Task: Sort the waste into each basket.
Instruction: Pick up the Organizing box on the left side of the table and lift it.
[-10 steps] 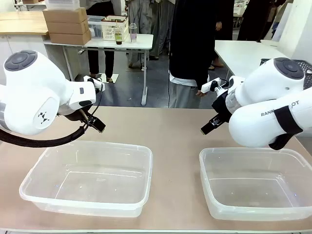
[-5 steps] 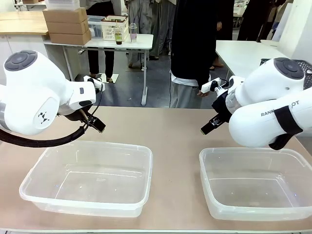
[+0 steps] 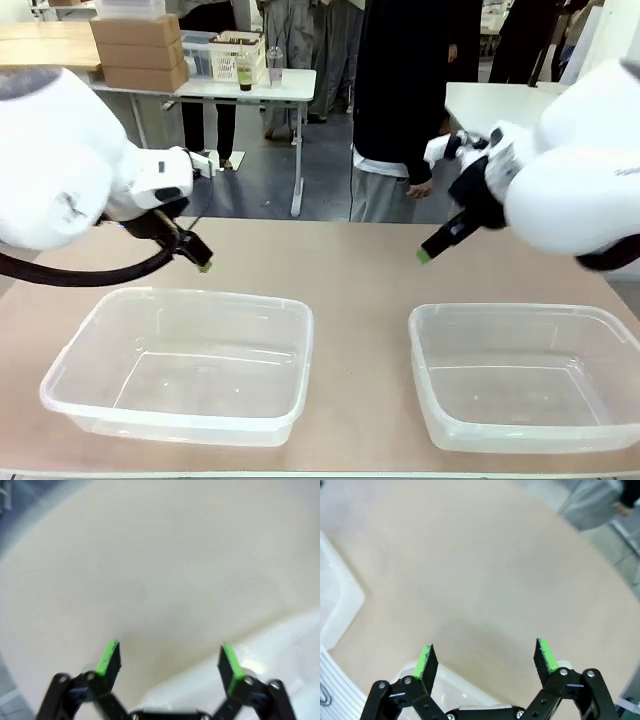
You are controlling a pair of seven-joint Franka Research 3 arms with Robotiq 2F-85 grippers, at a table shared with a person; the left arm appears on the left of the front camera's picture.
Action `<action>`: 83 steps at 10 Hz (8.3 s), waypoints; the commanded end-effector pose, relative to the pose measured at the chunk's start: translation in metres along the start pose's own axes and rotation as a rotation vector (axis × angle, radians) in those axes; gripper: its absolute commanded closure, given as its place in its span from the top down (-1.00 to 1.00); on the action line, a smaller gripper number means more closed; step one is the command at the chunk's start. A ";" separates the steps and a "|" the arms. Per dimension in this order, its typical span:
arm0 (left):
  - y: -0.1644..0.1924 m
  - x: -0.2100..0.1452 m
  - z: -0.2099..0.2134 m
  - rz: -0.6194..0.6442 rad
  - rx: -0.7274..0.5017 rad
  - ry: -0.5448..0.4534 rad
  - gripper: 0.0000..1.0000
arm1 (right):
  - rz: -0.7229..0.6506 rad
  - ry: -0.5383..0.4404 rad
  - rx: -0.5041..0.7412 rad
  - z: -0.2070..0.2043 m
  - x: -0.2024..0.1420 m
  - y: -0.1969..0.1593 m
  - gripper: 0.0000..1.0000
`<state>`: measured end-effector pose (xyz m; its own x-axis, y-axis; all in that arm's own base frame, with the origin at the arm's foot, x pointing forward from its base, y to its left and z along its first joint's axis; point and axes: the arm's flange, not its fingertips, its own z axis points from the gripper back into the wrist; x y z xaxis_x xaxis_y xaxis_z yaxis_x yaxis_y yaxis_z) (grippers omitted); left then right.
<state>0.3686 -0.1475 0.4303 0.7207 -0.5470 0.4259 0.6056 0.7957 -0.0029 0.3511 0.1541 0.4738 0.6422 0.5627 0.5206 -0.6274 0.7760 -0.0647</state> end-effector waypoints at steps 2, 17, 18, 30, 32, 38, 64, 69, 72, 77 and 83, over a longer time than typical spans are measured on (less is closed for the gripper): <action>0.011 -0.095 0.118 -0.033 -0.249 -0.058 1.00 | -0.016 -0.029 -0.289 0.096 -0.102 -0.007 1.00; 0.158 -0.095 0.087 0.747 -1.228 -0.297 1.00 | -0.863 -0.305 0.795 0.123 -0.172 -0.161 1.00; 0.155 -0.120 0.079 0.471 -1.363 -0.415 1.00 | -0.863 -0.305 0.795 0.123 -0.172 -0.161 1.00; 0.151 -0.144 0.144 0.197 -0.915 0.012 1.00 | -0.529 0.022 0.653 0.092 0.016 0.020 1.00; 0.116 -0.155 0.155 0.139 -0.787 0.109 1.00 | -0.414 0.150 0.631 0.057 0.060 0.111 1.00; 0.086 -0.150 0.139 0.109 -0.715 0.144 1.00 | -0.286 0.237 0.579 0.025 0.048 0.186 1.00; 0.019 -0.092 -0.015 0.438 0.077 0.593 1.00 | -0.954 0.588 -0.093 -0.138 0.021 0.280 1.00; 0.020 -0.093 -0.012 0.438 0.020 0.555 -0.20 | -0.943 0.501 -0.122 -0.128 0.022 0.280 -0.19; 0.019 -0.092 -0.013 0.447 0.021 0.560 -1.00 | -0.937 0.505 -0.157 -0.124 0.022 0.277 -1.00; 0.024 -0.089 -0.007 0.462 -0.009 0.551 -1.00 | -0.910 0.538 -0.189 -0.122 0.026 0.272 -1.00; 0.047 -0.008 0.100 0.592 0.125 0.516 -1.00 | -0.793 0.514 -0.255 -0.063 0.065 0.224 -1.00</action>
<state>0.3475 -0.0834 0.4755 0.9894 -0.0998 -0.1053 0.0931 0.9934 -0.0665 0.2722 0.4060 0.4328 0.9825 -0.1802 0.0467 0.1789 0.9834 0.0319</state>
